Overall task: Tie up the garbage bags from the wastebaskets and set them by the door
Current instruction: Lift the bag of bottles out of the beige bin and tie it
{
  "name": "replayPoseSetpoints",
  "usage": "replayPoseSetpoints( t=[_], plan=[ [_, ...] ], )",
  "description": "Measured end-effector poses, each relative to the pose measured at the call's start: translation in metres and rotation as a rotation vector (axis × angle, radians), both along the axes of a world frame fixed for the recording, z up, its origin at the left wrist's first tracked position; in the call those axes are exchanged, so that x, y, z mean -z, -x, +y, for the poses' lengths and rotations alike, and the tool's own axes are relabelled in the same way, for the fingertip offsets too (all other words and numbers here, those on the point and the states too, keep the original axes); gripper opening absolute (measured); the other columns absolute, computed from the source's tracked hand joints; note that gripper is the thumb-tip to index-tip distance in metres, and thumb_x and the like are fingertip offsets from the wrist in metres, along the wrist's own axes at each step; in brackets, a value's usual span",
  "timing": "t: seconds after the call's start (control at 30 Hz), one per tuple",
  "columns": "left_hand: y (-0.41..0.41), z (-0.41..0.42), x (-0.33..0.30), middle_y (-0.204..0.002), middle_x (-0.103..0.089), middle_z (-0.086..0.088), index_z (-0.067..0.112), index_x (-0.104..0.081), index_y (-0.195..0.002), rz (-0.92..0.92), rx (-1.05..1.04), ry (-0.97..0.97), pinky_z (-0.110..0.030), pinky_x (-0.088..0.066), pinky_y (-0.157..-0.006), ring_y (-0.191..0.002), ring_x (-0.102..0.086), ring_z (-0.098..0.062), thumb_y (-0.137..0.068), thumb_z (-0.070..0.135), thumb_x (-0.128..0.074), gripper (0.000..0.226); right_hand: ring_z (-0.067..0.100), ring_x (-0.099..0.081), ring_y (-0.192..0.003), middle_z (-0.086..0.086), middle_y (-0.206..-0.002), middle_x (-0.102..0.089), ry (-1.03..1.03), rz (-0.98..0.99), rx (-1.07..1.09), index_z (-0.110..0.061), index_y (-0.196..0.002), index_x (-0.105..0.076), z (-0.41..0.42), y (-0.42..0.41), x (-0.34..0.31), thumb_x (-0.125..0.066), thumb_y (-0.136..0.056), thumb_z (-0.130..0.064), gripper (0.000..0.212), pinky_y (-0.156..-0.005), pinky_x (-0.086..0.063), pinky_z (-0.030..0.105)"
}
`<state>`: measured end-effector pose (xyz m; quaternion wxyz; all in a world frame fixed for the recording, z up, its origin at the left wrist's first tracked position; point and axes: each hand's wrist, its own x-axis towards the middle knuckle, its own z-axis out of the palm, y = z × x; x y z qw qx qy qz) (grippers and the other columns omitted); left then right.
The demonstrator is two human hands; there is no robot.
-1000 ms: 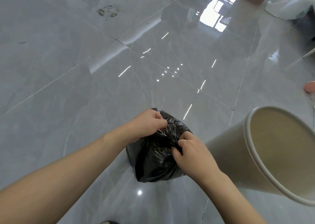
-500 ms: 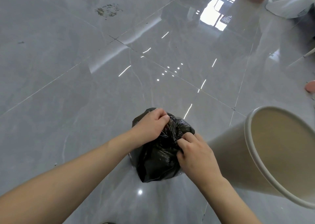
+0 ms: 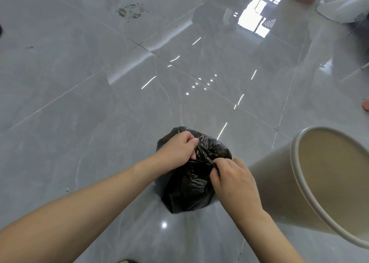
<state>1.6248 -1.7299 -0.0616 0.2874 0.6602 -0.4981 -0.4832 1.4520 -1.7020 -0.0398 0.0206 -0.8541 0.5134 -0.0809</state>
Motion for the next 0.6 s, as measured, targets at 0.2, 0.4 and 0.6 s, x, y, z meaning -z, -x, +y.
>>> replayPoseSetpoints(
  t=[0.2,0.4,0.6],
  plan=[
    [-0.017,0.023,0.006,-0.085,-0.063,0.009,0.031,-0.055,-0.087,0.017,0.168,0.072,-0.037,-0.042,-0.091,-0.085,-0.056,-0.011,-0.071,0.04,-0.055,0.019,0.014,-0.048,-0.069,-0.004,-0.087,-0.052,-0.703,-0.525,0.428,-0.002,-0.057,-0.045,-0.016,-0.004,-0.01,-0.055,-0.084,-0.019,0.033,-0.062,-0.033,0.027],
    [-0.029,0.029,0.009,-0.098,-0.054,0.019,0.032,-0.06,-0.094,-0.356,0.373,0.332,-0.034,-0.026,-0.103,-0.099,-0.047,-0.003,-0.075,0.052,-0.046,0.031,0.013,-0.031,-0.05,0.0,-0.06,-0.034,-1.151,-0.855,0.668,-0.021,-0.062,-0.041,-0.023,0.001,-0.022,-0.059,-0.064,-0.024,0.018,-0.053,-0.022,0.031],
    [-0.026,0.023,0.02,-0.089,-0.051,0.019,0.028,-0.061,-0.089,-0.424,0.232,0.4,-0.037,-0.034,-0.096,-0.091,-0.051,-0.008,-0.084,0.039,-0.049,0.017,0.014,-0.031,-0.048,0.001,-0.058,-0.034,-1.172,-0.801,0.609,-0.021,-0.062,-0.043,-0.021,0.002,-0.022,-0.063,-0.067,-0.024,0.02,-0.051,-0.022,0.03]
  ],
)
